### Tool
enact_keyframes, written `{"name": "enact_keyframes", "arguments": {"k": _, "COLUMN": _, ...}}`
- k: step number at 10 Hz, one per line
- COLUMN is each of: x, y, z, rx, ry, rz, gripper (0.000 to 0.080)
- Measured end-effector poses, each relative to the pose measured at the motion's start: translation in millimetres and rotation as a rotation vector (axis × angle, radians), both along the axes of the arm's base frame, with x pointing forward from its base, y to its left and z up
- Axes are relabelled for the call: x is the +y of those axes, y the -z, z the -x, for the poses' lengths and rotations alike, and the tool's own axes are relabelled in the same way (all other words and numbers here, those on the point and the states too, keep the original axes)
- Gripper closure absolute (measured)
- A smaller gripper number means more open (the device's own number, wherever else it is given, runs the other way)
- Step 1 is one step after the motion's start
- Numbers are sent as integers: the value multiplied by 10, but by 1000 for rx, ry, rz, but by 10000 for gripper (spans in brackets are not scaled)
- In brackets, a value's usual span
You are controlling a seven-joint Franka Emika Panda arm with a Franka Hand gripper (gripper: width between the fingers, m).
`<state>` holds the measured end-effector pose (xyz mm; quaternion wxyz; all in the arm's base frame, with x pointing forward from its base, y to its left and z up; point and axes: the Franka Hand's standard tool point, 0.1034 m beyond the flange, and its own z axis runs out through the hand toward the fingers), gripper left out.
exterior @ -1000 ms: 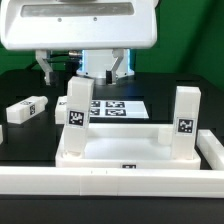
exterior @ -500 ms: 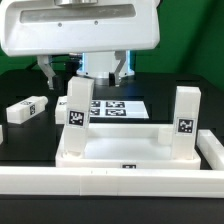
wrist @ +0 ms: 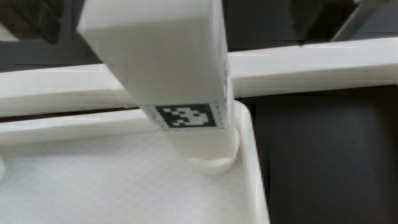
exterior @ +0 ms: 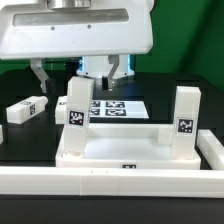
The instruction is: Assemble desk
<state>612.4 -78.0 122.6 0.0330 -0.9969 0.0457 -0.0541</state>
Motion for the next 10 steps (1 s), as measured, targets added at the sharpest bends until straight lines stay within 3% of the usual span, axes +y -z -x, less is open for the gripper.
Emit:
{"name": "enact_keyframes", "arguments": {"k": 1, "x": 0, "y": 14, "z": 4, "rx": 2, "ry": 0, "rz": 0, "gripper": 173}}
{"name": "enact_keyframes", "arguments": {"k": 2, "x": 5, "y": 22, "z": 7, "rx": 3, "ry": -1, "rz": 0, "gripper": 373}}
{"name": "enact_keyframes", "arguments": {"k": 3, "x": 6, "y": 26, "z": 8, "rx": 4, "ry": -3, "rz": -1, "gripper": 510}}
{"name": "enact_keyframes", "arguments": {"k": 10, "x": 10, "y": 31, "z": 12, "rx": 12, "ry": 122, "rz": -16, "gripper": 509}}
